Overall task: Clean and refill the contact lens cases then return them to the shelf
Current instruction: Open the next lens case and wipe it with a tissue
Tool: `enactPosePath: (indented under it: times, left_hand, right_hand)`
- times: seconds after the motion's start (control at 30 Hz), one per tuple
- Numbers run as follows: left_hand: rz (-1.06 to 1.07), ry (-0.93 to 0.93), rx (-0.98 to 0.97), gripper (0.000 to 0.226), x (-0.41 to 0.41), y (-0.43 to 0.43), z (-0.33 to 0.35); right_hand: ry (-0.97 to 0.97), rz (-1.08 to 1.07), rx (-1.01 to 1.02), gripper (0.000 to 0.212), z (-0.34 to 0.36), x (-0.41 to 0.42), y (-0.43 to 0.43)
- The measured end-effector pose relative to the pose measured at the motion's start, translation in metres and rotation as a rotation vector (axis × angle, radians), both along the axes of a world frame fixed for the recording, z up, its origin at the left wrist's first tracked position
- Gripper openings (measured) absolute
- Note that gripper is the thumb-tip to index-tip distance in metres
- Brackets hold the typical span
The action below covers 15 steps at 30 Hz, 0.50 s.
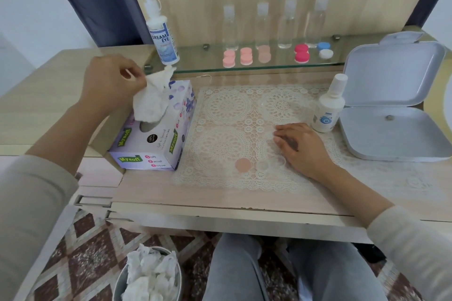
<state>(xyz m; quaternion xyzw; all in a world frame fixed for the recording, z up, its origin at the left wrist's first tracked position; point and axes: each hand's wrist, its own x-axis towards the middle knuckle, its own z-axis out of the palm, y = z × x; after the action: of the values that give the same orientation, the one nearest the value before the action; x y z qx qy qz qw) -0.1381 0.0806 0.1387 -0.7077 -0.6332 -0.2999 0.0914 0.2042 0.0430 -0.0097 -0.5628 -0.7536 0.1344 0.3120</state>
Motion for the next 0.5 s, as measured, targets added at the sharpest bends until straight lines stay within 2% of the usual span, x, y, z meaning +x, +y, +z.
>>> enactPosePath:
  times: [0.13,0.37,0.5]
  left_hand:
    - [-0.024,0.022,0.013,0.007,0.006,-0.003,0.013]
    - [-0.081,0.103,-0.261,0.007,0.016,-0.002,-0.022]
    - [-0.182,0.085,-0.281,0.008,0.013,-0.004,-0.042]
  right_hand:
    - [-0.005,0.006,0.003,0.023,-0.001,0.0,0.0]
    - [-0.007,0.006,-0.008,0.024,0.001,0.0,-0.001]
    - [-0.005,0.009,-0.012,0.023,0.001,0.0,-0.001]
